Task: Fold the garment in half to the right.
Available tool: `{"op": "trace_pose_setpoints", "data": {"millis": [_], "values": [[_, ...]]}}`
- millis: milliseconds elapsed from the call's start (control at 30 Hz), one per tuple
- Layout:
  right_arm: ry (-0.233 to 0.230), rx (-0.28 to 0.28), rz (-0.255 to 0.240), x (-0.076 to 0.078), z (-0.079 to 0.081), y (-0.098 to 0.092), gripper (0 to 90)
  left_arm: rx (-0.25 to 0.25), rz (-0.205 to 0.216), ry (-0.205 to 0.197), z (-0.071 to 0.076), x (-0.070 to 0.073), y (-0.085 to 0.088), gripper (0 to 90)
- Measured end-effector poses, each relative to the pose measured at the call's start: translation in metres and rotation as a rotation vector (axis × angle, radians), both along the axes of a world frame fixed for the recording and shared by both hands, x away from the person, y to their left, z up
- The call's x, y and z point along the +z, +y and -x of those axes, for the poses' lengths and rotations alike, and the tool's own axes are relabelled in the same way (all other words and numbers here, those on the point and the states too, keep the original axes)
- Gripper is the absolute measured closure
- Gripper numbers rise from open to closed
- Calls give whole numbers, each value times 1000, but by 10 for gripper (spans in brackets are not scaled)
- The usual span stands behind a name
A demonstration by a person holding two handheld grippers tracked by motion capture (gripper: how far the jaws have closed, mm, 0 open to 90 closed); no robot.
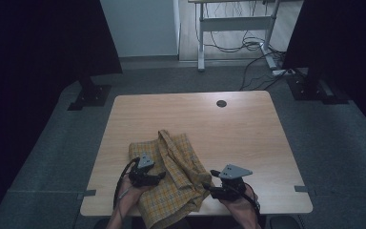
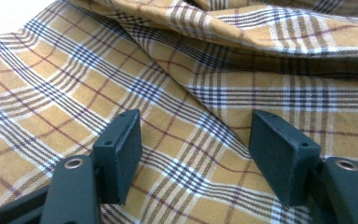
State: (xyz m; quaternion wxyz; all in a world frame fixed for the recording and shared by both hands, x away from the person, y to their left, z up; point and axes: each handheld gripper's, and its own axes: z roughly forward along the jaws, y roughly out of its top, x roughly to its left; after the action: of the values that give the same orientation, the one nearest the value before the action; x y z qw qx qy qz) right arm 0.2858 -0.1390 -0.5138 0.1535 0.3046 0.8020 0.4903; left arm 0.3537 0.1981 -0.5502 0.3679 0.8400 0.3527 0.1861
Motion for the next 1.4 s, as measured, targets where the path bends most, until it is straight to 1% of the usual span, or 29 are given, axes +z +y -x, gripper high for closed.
{"op": "trace_pose_setpoints", "data": {"millis": [33, 67, 100, 133, 167, 200, 267, 367, 400, 433, 500, 533, 567, 633, 700, 733, 800, 900, 967, 1000, 1067, 1100, 1167, 1200, 1233, 1267, 1333, 1400], "values": [[-20, 2, 5, 7, -3, 6, 338, 0, 0, -1, 0, 0, 0, 340], [-37, 2, 7, 10, -4, 10, 310, 2, 4, -4, 0, 0, 0, 339], [-65, 6, 9, 16, -6, 18, 275, 2, 5, -6, 1, 0, 0, 337], [-81, 12, 8, 20, -9, 25, 242, 3, 5, -8, 1, -1, 0, 336], [-88, 22, 10, 22, -12, 33, 199, 2, 6, -10, 1, -1, 0, 335], [-81, 33, 27, 22, -16, 44, 165, 4, 6, -11, 1, -1, 0, 335], [-61, 51, 60, 19, -23, 61, 129, 4, 7, -14, 1, -1, 0, 334], [-42, 77, 105, 5, -27, 88, 100, 7, 7, -17, 2, -1, 0, 329], [-42, 77, 105, 5, -27, 88, 100, 8, 8, -19, 2, -1, 0, 329], [-47, 77, 133, -1, -27, 97, 100, 9, 9, -20, 2, -2, 1, 327], [-66, 61, 200, -13, -28, 109, 101, 10, 11, -21, 2, -2, 1, 323], [-68, 54, 216, -17, -29, 110, 102, 10, 12, -21, 2, -2, 1, 321], [-78, 15, 240, -24, -32, 108, 112, 11, 12, -22, 2, -2, 1, 315], [-86, -40, 244, -25, -35, 99, 134, 12, 17, -21, 2, -2, 2, 311], [-97, -103, 240, -25, -38, 84, 136, 16, 24, -18, 2, -3, 2, 305], [-93, -130, 236, -25, -40, 75, 136, 17, 25, -18, 2, -3, 3, 301], [-74, -166, 235, -25, -42, 57, 136, 21, 30, -16, 2, -3, 3, 290], [-22, -193, 203, -26, -42, 29, 138, 23, 38, -15, 2, -3, 4, 278], [12, -197, 170, -24, -39, 16, 141, 22, 44, -17, 2, -2, 5, 272], [19, -197, 159, -21, -37, 12, 151, 24, 45, -22, 2, -2, 5, 270], [5, -193, 156, -14, -33, 8, 153, 20, 52, -34, 3, -1, 5, 269], [5, -193, 156, -14, -33, 8, 153, 20, 52, -34, 3, -1, 5, 268], [-4, -174, 124, -5, -32, 8, 158, 15, 69, -45, 5, 2, 6, 268], [-7, -164, 115, -2, -33, 9, 162, 15, 79, -49, 5, 3, 7, 267], [-13, -138, 106, 4, -38, 16, 171, 16, 90, -69, 7, 7, 10, 266], [-13, -138, 106, 4, -38, 16, 171, 16, 90, -69, 7, 7, 10, 266], [-21, -109, 111, 8, -44, 27, 192, 21, 101, -86, 8, 11, 14, 266], [-25, -86, 124, 10, -52, 39, 228, 38, 112, -105, 9, 13, 21, 266]]}}
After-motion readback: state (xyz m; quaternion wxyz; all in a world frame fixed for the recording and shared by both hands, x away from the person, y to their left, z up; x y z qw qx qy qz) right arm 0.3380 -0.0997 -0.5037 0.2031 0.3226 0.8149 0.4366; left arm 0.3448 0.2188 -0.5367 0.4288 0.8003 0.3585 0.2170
